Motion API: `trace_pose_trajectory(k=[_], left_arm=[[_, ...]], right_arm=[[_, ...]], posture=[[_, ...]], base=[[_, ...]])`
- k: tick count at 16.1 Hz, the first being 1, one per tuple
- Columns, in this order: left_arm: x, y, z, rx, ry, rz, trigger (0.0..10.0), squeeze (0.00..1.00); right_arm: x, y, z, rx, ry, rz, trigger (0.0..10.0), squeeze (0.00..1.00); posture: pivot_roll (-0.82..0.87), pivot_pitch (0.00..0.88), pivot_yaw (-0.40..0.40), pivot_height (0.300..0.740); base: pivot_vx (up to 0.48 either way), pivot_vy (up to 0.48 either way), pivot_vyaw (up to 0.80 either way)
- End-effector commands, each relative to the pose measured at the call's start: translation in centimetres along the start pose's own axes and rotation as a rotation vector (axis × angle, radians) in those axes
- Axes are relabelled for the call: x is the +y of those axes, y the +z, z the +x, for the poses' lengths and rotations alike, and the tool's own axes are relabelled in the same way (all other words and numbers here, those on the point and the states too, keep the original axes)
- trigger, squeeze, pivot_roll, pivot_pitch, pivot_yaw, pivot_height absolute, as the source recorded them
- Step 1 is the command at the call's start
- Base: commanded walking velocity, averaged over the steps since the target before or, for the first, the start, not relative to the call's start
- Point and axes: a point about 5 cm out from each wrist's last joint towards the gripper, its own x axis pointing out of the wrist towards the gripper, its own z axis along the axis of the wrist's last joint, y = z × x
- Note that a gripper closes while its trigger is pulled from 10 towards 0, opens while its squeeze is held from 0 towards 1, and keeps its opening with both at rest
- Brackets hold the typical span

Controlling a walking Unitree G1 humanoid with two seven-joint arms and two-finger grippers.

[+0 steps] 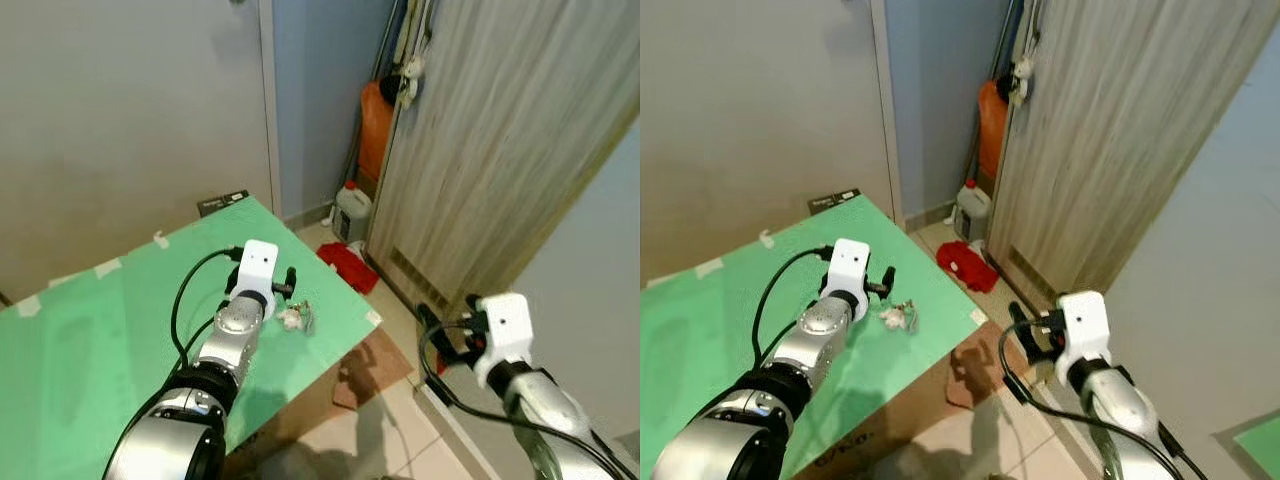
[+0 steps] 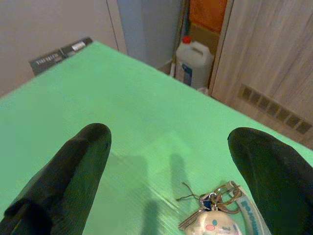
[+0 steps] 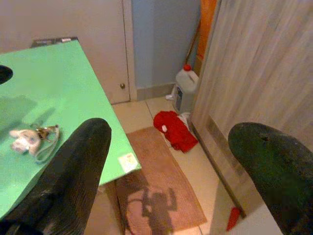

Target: Hang keys on a hook

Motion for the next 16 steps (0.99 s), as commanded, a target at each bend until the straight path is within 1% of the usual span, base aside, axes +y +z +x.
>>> trace_pose_trajectory(k=[1, 3, 5, 6, 7, 8, 11, 13, 16], left_arm=[[0.0, 0.0, 0.1, 0.007, 0.004, -0.019, 10.0, 0.00], [-0.2, -0.6, 0.0, 0.021, -0.007, -0.024, 10.0, 0.00], [-0.5, -1.2, -0.1, 0.043, -0.020, -0.031, 10.0, 0.00], [-1.0, -1.5, -0.2, 0.053, -0.033, -0.041, 10.0, 0.00], [-1.6, -2.0, -0.3, 0.074, -0.052, -0.070, 10.0, 0.00], [-2.4, -2.9, -0.6, 0.113, -0.060, -0.087, 10.0, 0.00], [-3.6, -3.5, -0.9, 0.136, -0.090, -0.091, 10.0, 0.00], [-3.8, -3.9, -1.0, 0.157, -0.081, -0.116, 10.0, 0.00], [-3.0, -3.8, -0.9, 0.141, -0.042, -0.081, 10.0, 0.00]], right_arm=[[-0.5, 0.5, -0.7, -0.004, -0.015, 0.000, 10.0, 0.00], [-0.5, 0.6, -2.1, 0.009, -0.017, -0.004, 10.0, 0.00], [-0.7, 0.3, -3.6, 0.050, -0.025, -0.010, 10.0, 0.00], [-0.7, 0.2, -4.2, 0.066, -0.029, -0.010, 10.0, 0.00], [-0.6, 0.2, -4.5, 0.076, -0.031, -0.008, 10.0, 0.00], [-0.4, 0.1, -4.8, 0.084, -0.031, -0.006, 10.0, 0.00], [-0.3, 0.2, -4.8, 0.090, -0.036, -0.002, 10.0, 0.00], [-0.2, 0.4, -5.1, 0.101, -0.040, 0.005, 10.0, 0.00], [-0.2, 0.3, -5.3, 0.119, -0.035, 0.006, 10.0, 0.00]], posture=[[-0.28, 0.081, -0.028, 0.740], [-0.31, 0.119, -0.036, 0.740], [-0.33, 0.144, -0.041, 0.740], [-0.34, 0.157, -0.042, 0.740], [-0.34, 0.163, -0.042, 0.740], [-0.35, 0.171, -0.037, 0.740], [-0.35, 0.183, -0.033, 0.740], [-0.35, 0.191, -0.035, 0.740], [-0.35, 0.195, -0.042, 0.740]], base=[[0.000, 0.000, 0.00], [0.000, 0.000, 0.00], [0.000, 0.000, 0.00], [0.000, 0.000, 0.00], [0.000, 0.000, 0.00], [0.000, 0.000, 0.00], [0.000, 0.000, 0.00], [0.000, 0.000, 0.00], [0.000, 0.000, 0.00]])
